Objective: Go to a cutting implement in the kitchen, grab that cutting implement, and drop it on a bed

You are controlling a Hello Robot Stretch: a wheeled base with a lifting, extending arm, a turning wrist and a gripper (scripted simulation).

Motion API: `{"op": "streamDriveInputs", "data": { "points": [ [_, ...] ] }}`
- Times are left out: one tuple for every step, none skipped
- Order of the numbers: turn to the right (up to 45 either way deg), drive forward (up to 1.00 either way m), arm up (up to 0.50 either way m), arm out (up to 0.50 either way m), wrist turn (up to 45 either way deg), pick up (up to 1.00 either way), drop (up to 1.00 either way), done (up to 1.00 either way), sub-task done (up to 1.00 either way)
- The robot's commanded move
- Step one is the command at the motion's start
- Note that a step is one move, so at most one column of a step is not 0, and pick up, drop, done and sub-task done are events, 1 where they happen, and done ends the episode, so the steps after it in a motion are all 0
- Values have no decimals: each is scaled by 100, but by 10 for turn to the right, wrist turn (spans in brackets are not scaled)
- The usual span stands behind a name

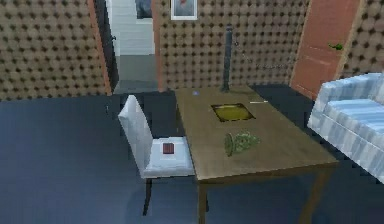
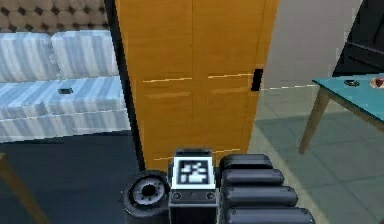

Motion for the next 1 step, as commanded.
{"op": "streamDriveInputs", "data": {
  "points": [
    [-30, 0, 0, 0, 0, 0, 0, 0, 0]
  ]
}}
